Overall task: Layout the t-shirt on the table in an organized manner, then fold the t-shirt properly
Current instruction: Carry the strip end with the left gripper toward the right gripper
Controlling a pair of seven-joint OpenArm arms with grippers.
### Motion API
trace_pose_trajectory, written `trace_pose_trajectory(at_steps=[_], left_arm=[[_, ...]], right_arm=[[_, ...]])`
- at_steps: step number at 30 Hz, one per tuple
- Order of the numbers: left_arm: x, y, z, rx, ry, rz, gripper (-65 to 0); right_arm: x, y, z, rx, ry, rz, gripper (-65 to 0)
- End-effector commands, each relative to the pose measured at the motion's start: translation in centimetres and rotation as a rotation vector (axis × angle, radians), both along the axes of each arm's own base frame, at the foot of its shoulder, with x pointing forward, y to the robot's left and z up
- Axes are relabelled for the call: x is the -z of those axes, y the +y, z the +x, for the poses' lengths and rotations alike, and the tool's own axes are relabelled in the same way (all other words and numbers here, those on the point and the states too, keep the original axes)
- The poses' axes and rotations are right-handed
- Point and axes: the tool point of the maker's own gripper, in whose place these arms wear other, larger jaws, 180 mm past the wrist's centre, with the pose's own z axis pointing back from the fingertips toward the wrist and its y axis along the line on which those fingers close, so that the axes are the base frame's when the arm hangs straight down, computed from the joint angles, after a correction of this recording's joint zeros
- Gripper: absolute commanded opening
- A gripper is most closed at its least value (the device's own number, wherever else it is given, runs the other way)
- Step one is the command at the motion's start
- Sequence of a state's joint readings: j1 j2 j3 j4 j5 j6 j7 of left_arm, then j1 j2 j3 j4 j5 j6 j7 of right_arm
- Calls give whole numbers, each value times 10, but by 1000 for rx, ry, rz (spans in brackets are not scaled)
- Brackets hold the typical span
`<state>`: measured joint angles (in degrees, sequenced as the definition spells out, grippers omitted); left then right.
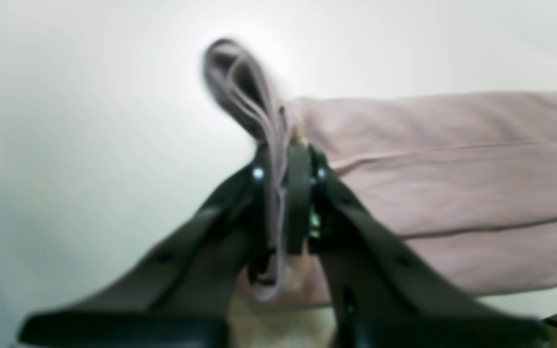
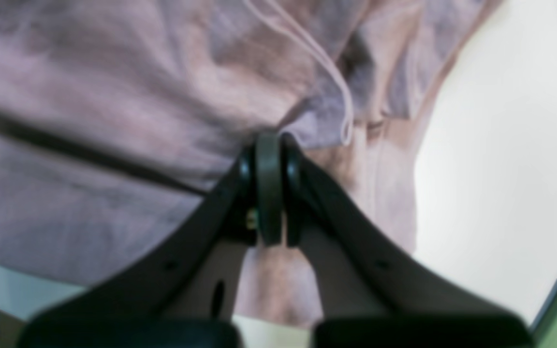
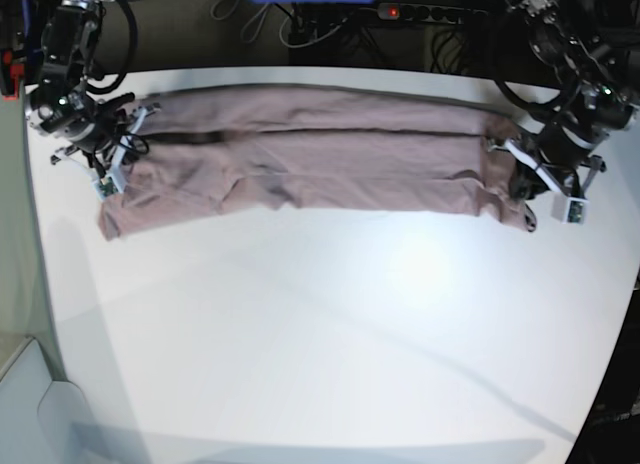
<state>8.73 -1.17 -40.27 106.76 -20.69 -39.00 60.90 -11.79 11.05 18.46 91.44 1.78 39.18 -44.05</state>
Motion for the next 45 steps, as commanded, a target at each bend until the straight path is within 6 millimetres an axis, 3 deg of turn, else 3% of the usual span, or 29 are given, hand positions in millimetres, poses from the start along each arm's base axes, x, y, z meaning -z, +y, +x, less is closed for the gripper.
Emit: trace_pose_trajectory(at_steps=[1,6,10,15,21,24,30,39,45], left_arm=[[-11,-4,8,8,-49,-6,-648],[-5,-35,16,-53,-27,-118,-648],[-11,-81,20,-54,-33,-207,-648],[-15,-158,21,44,-1,-314,-648],[-9,-212,10,-19,119,-424,-648],[-5,-220,6,-94,164,-455,-648],[4,-218,0,-214,199,-439,-648],[-3,-260,-7,-87,158,-335,-648],[11,-265,-5,-81,194,-319,-648]], right_arm=[[15,-6,-22,-13,109,-51,-650],[15,-6,-20,-15,106,-51,-650],[15,-6,-20,-15,106,-51,-650],[14,-6,-19,-15,103,-51,-650],[14,-6,-19,-15,101,-52,-650],[14,-6,-19,-15,101,-52,-650],[14,-6,-19,-15,103,-51,-650],[15,-6,-22,-15,107,-51,-650],[15,-5,-22,-15,109,-50,-650]])
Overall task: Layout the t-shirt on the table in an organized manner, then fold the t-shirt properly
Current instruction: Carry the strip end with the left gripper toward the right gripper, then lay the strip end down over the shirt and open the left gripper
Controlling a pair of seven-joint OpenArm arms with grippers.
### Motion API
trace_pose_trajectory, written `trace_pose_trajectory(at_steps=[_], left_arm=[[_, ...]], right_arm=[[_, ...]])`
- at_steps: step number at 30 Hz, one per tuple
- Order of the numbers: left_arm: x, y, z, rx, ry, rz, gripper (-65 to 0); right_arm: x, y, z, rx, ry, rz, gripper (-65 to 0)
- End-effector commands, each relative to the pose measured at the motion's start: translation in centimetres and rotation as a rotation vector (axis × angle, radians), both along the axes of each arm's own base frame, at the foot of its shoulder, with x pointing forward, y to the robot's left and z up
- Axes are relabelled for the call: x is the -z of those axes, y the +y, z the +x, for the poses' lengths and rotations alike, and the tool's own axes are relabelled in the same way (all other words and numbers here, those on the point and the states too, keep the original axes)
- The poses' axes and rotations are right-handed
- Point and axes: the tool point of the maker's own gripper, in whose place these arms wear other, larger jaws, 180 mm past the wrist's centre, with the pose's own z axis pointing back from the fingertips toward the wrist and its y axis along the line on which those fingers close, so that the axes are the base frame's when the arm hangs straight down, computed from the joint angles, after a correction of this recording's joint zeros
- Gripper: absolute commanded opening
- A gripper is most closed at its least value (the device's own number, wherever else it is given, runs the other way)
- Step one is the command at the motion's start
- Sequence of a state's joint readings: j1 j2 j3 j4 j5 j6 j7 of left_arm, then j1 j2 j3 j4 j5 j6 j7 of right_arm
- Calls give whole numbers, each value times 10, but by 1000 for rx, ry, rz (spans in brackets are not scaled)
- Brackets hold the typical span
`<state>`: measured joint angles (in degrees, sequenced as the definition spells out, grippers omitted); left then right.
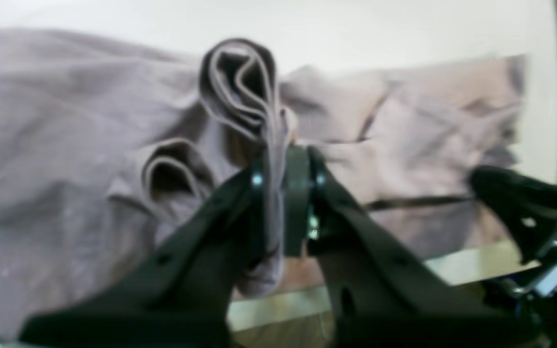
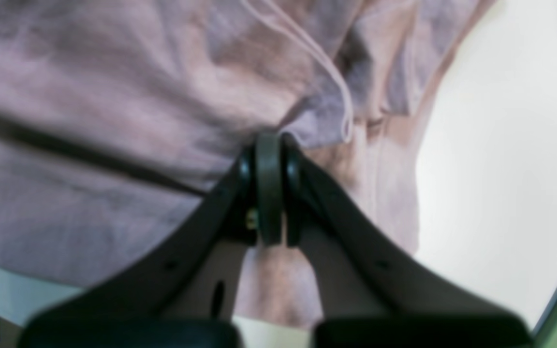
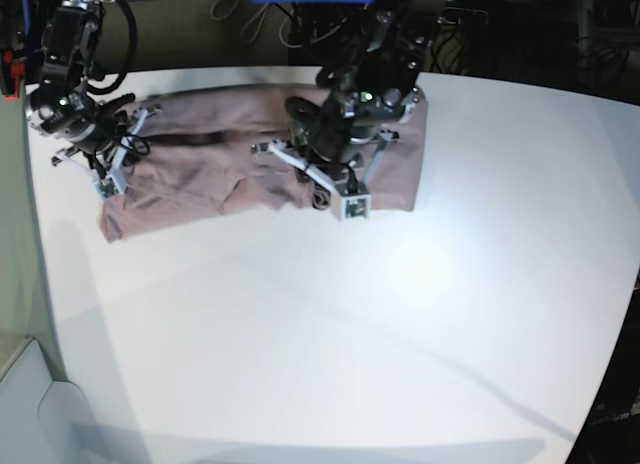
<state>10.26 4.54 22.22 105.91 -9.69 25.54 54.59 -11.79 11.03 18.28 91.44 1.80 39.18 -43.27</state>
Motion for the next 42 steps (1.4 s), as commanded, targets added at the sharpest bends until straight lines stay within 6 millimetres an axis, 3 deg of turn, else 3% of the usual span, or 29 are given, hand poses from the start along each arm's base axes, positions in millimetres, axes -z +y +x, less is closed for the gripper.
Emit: trace_pose_trajectory(at_steps=[1,17,25,33,35,39,42], left_arm=[[-12,-4,10,-18,-36,-25,-648],[-3,-6,14,-8,-16,-10,-646],[-17,-28,18,121,-47,-100,-646],[-17,-30,17,147,-55,-100,-641],[-15,-26,17,148,-52,-89,-599],[-14,-25,14,139,-44,-93,-424],[-15,-25,13,145,-49,-94,-415]], right_arm=[[16,-7,-24,-11,121,-56,-650],[16,-6,-24,-11,120,-54,-650],[15,-7,-24,-12,117,-57,-650],[15,-7,-23,-12,115,-58,-650],[15,-7,-23,-12,115,-58,-650],[14,-8,-22,-12,112,-60,-650],[14,-7,-21,-14,111,-59,-650]])
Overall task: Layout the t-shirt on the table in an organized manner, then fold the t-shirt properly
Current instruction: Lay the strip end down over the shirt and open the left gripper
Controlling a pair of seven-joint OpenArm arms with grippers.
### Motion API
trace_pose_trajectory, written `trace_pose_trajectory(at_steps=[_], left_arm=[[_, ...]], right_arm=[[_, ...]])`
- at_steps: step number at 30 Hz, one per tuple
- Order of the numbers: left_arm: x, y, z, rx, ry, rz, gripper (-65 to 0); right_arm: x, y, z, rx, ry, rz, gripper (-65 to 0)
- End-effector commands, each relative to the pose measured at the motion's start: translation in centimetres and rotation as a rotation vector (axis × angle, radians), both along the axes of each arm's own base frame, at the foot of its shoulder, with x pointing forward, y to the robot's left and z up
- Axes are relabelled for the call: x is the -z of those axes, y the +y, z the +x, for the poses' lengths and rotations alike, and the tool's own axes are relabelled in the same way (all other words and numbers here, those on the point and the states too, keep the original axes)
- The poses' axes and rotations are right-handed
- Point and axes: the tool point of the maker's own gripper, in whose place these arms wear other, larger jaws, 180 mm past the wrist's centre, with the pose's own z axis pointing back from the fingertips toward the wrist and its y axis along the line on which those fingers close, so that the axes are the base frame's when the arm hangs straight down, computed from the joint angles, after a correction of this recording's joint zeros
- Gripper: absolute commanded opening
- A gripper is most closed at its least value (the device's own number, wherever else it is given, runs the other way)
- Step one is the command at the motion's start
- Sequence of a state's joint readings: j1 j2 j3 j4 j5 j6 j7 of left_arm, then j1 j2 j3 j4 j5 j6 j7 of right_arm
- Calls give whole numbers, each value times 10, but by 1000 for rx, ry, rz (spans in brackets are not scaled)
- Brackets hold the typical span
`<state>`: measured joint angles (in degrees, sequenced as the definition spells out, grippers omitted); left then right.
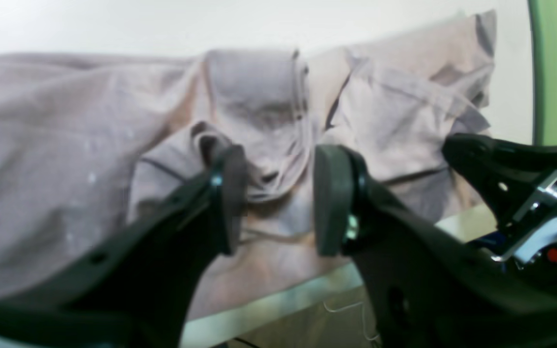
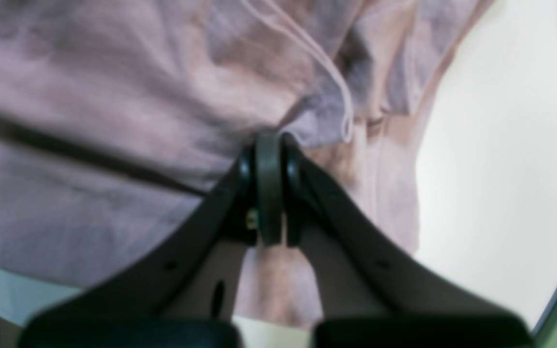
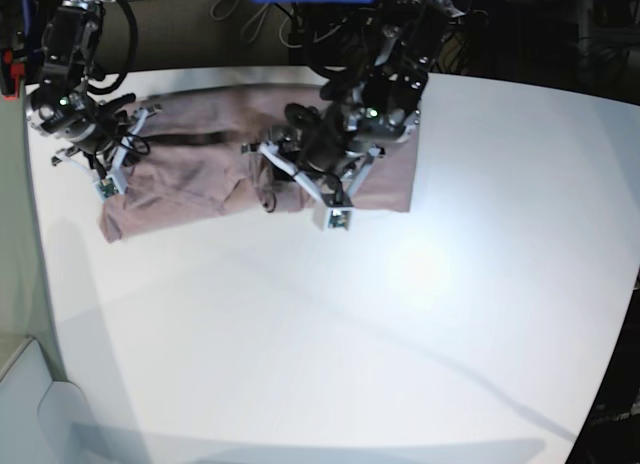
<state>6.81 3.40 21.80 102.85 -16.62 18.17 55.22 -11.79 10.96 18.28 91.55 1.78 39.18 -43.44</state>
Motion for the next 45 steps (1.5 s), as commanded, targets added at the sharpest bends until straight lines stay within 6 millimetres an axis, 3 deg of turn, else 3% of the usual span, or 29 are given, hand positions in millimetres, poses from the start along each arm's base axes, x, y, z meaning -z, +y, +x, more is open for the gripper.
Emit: trace_pose_trajectory(at_steps=[1,7,9,12,16,19,24,28,32,35,38,41,45], left_arm=[[-15,-6,7,3,-44,-31,-415],[-61,-3,12,-22,-166,-96,-415],[-71,10,18,-61,-192,-98,-416],[-60,42,29,-152,-170,-62,-454],[-46,95,42,-300,-143,-15,-650],[-33,115,42,-351,-98,6,-642],[-3,106,27,-298,40,23,-650],[12,59,1,-81,150,49,-650],[4,-2,-39,345,94,138,-649],[-4,-22,-57,569,0,165,-649],[-18,-21,-57,651,-93,171,-650],[-40,-7,-41,565,-187,139,-650],[-52,19,-19,422,-256,58,-650]], right_arm=[[14,-8,-21,-14,110,-59,-650],[14,-8,-21,-14,110,-59,-650],[14,-8,-21,-14,110,-59,-650],[14,-8,-21,-14,110,-59,-650],[14,-8,-21,-14,110,-59,-650],[14,-8,-21,-14,110,-59,-650],[14,-8,-20,-14,108,-59,-650],[14,-8,-20,-14,108,-59,-650],[14,-8,-20,-14,108,-59,-650],[14,-8,-20,-14,108,-59,-650],[13,-8,-20,-12,108,-59,-650],[13,-9,-20,-8,107,-60,-650],[13,-9,-21,-8,109,-60,-650]])
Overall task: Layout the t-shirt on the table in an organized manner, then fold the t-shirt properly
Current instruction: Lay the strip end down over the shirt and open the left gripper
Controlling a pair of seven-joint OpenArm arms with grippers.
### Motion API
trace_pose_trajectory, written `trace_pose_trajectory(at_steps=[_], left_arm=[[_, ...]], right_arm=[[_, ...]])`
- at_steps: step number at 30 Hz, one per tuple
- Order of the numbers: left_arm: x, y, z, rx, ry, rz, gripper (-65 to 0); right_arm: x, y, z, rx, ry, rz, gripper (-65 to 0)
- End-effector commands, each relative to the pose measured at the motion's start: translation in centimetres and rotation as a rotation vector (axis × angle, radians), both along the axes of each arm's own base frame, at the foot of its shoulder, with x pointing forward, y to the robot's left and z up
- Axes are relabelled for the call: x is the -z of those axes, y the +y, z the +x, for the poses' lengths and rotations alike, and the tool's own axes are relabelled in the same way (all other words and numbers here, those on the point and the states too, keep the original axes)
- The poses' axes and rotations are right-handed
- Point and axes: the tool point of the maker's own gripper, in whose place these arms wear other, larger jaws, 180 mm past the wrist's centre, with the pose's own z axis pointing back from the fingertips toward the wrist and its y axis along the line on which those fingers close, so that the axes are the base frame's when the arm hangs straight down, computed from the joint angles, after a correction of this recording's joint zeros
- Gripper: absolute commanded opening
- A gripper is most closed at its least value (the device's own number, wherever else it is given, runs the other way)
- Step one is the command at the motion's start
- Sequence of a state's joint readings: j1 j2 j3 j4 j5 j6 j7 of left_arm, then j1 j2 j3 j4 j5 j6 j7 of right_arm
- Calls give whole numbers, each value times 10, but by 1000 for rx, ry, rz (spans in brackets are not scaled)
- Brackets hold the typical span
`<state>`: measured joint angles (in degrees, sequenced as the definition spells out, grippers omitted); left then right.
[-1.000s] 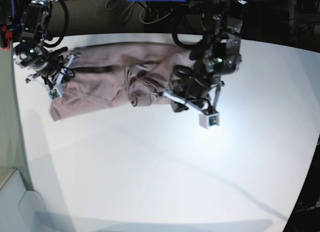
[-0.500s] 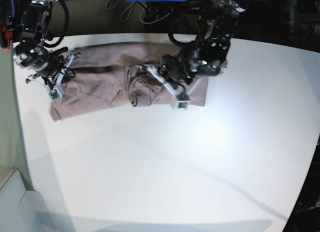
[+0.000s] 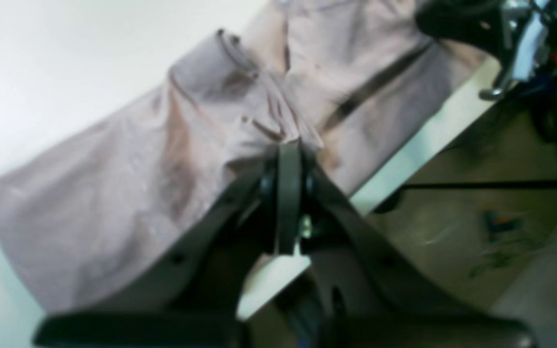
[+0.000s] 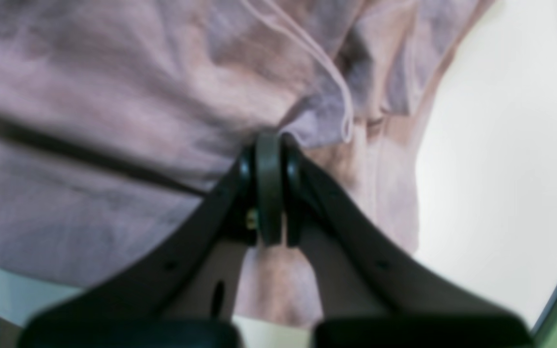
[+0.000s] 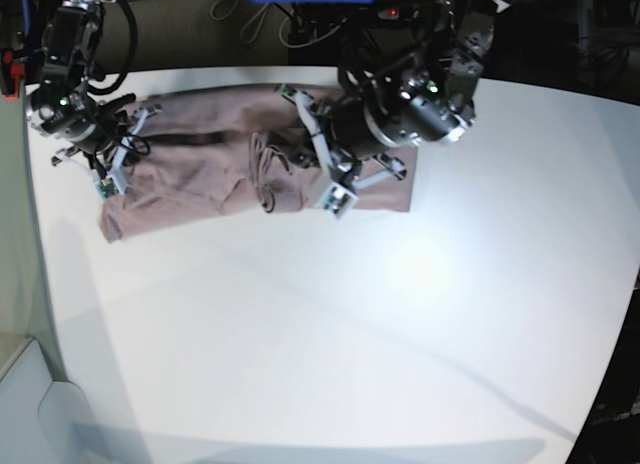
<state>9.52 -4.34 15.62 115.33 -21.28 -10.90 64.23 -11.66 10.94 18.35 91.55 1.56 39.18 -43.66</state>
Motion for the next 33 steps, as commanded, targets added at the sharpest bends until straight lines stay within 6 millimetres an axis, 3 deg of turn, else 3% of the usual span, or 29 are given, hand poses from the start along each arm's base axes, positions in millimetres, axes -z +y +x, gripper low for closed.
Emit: trace_pose_trajectory(at_steps=[1,7,12,16,23,29,33], left_arm=[[-15,9,15,-74,-48,-71,-650],[-20,75,50,-344,-96,-154,-650],[6,92,57,-383,-57,-68,-650],[35,71,46,-287,-12,26,-650],[45,-24,-28,288,0,178,-649],[15,-29,-24,298,-87,141,-649],[4,-13,-10,223,-113,132,-649]], right_arm=[[14,-8,-22,-9,108,-55,-650],[14,-9,-24,-8,111,-56,-650],[14,-8,-24,-9,111,-55,-650],[14,-8,-23,-12,110,-55,-650],[13,-7,-20,-13,106,-55,-650],[12,-10,-20,-8,103,-58,-650],[10,-15,-20,-11,103,-73,-650]])
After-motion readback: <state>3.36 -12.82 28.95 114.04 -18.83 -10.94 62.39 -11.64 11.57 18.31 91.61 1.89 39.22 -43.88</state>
